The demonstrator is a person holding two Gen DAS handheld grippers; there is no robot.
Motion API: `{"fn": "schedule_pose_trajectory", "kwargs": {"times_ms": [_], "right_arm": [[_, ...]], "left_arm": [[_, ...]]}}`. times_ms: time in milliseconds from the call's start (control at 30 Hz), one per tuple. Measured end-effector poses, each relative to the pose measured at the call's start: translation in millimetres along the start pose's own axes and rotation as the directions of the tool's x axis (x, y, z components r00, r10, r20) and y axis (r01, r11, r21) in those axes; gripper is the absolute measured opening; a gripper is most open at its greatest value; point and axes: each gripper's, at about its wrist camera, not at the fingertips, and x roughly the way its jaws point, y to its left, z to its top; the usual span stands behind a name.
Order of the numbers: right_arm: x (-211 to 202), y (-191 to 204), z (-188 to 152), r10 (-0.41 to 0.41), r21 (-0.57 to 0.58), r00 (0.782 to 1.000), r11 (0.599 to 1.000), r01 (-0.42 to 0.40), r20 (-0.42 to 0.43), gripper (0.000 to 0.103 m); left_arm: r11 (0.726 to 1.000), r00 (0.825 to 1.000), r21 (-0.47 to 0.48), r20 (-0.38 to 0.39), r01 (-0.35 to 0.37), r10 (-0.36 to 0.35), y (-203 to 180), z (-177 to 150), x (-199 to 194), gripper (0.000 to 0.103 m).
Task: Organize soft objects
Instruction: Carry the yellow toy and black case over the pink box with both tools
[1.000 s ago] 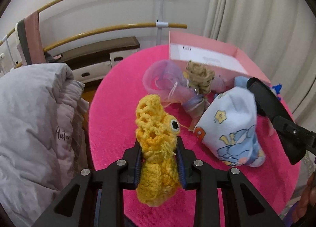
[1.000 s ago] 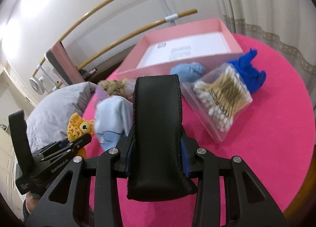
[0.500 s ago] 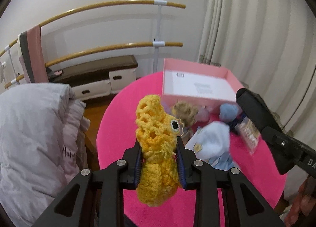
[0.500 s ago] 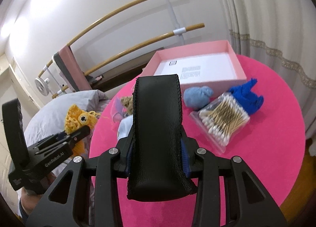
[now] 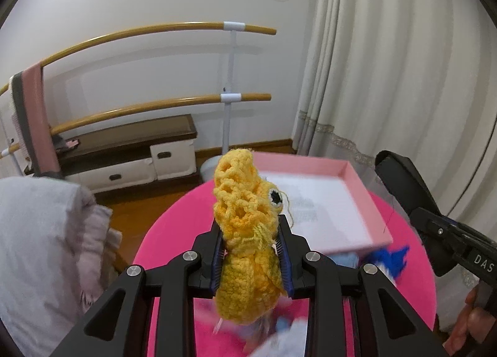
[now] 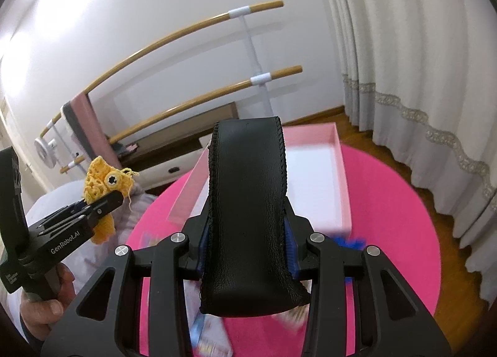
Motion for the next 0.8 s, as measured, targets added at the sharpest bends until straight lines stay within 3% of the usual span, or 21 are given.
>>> {"fn": "schedule_pose_trajectory", "kwargs": {"times_ms": [333,800], "right_arm": [[76.0,-34.2,68.8,-0.032,0.067,0.998,0.997,0.036,-0.059,0.035],[162.2,-74.6,80.9,-0.052,0.123,0.977,0.989,0.079,-0.208,0.036]], "left_arm": [[0.998,0.997,0.021,-0.054,0.055,-0.054,-18.7,77.3,93.1,0.027],[0.995,0.976,0.021,-0.198,0.093,-0.087,-52.9,144.1,257.8,0.028]]}}
